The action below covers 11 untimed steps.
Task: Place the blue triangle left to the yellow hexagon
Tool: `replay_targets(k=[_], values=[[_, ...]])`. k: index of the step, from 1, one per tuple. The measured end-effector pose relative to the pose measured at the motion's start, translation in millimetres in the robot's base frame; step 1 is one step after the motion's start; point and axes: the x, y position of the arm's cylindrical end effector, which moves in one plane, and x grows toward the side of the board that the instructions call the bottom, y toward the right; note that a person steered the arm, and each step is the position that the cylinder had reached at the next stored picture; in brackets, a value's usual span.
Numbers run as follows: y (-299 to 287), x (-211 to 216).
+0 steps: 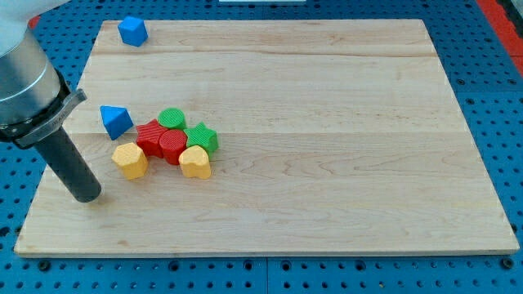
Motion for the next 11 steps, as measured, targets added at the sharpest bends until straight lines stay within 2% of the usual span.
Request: replay_targets(k=[1,2,3,4,6,7,8,9,10,11], values=[[-57.5,-11.6],[-74.8,-86.9],[-42.2,-171.9],[22.6,-190.8],[30.8,-105.3],[-40.8,-97.4],[-34.9,-98.1],[-74.3,-98.2],[-67.4,-77.1],[-34.3,-61.1]])
